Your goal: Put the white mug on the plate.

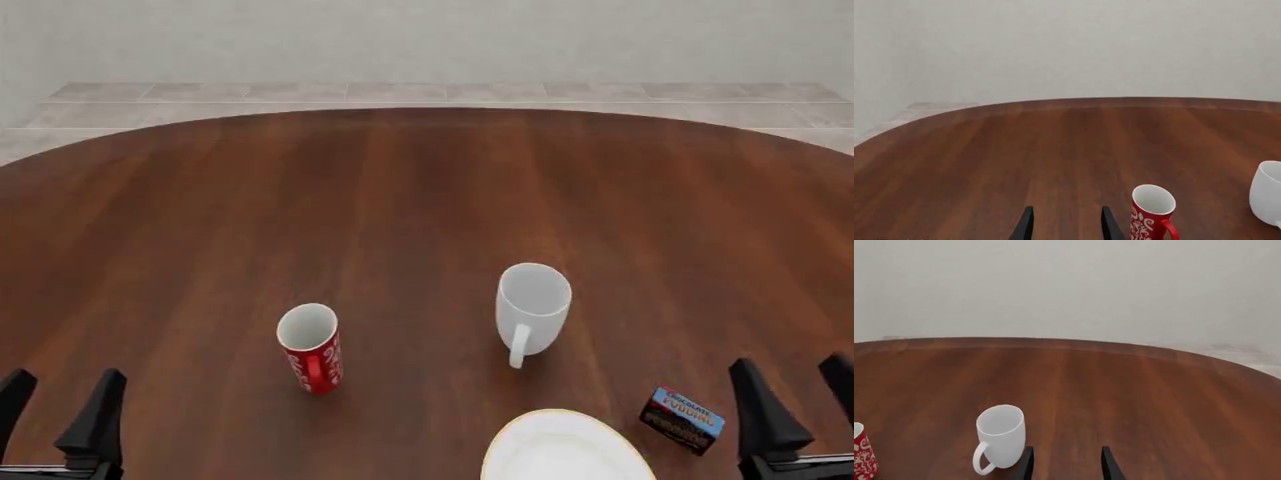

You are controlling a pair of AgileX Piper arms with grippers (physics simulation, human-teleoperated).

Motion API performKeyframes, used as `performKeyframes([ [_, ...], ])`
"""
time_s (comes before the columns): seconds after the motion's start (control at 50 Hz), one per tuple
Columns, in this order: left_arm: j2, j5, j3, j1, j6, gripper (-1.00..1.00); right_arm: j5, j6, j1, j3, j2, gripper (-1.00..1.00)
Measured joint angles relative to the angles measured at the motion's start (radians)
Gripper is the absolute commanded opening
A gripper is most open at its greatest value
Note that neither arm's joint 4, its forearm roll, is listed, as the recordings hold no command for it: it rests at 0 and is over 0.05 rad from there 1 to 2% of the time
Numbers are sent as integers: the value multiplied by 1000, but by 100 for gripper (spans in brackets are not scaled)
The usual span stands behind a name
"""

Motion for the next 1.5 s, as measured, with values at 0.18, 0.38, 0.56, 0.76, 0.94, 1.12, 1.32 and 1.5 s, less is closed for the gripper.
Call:
performKeyframes([
  [0.18,2,1,0,1,-2,100,47,52,50,-92,90,100],
  [0.38,1,3,0,1,-2,100,133,137,127,-188,178,100],
  [0.56,8,-4,-1,1,-2,100,203,187,172,-244,261,100],
  [0.76,9,-4,-1,1,-2,100,290,201,250,-358,363,100],
  [0.94,11,-7,-1,1,-2,100,374,173,297,-472,481,100],
  [1.12,15,-10,-1,1,-2,100,445,155,333,-558,573,100],
  [1.32,17,-13,-1,1,-2,100,480,187,346,-611,648,100],
  [1.5,19,-15,-1,1,-2,100,473,264,349,-621,706,100],
])
